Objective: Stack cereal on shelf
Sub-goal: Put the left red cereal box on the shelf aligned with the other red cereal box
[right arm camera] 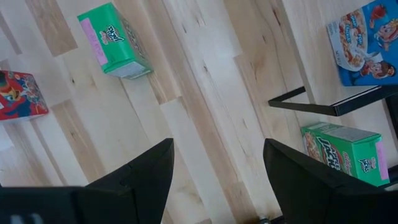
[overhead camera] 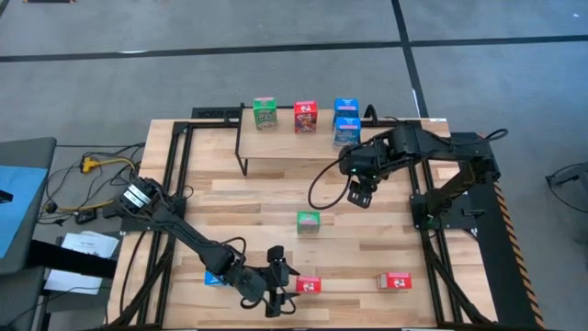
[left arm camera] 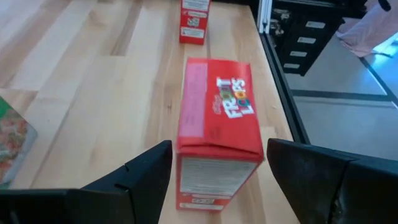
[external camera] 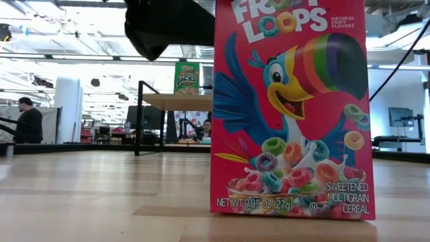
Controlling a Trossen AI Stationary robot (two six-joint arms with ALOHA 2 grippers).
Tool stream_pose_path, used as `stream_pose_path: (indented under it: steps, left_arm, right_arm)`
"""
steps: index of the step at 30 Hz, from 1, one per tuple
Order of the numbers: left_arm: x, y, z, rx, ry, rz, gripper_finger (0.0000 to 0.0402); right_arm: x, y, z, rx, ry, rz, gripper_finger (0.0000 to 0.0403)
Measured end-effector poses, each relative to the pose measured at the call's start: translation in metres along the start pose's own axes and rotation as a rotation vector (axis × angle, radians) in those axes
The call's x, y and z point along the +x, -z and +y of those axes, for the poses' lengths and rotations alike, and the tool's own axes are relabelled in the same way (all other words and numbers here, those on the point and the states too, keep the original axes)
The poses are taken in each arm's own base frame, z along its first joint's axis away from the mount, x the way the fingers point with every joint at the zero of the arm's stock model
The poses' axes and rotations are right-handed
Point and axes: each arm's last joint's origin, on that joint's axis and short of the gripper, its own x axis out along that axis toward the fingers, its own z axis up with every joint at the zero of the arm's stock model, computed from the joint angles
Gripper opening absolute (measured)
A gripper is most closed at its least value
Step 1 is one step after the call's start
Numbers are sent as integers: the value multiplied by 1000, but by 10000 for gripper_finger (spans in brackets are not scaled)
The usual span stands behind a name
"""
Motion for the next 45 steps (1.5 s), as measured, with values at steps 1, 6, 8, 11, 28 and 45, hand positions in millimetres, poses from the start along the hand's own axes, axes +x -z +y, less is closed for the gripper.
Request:
stream_pose_path:
  steps: [1, 6, 8, 11, 28, 45]
  left_arm:
    - [0, 1, 0, 3, -2, 3, 251]
    - [3, 3, 0, 6, -18, -8, 251]
    - [4, 2, -1, 8, -9, -23, 251]
    - [5, 3, 0, 10, -13, -16, 251]
    - [6, 2, 2, 18, -27, -22, 251]
    - [6, 1, 2, 17, -11, -21, 181]
  right_arm:
    - [0, 0, 0, 0, 0, 0, 272]
    - [0, 0, 0, 0, 1, 2, 272]
    - [0, 0, 0, 0, 1, 2, 272]
    - [0, 0, 0, 0, 1, 2, 272]
    - [0, 0, 0, 0, 1, 1, 272]
    - [0, 0, 0, 0, 1, 1, 272]
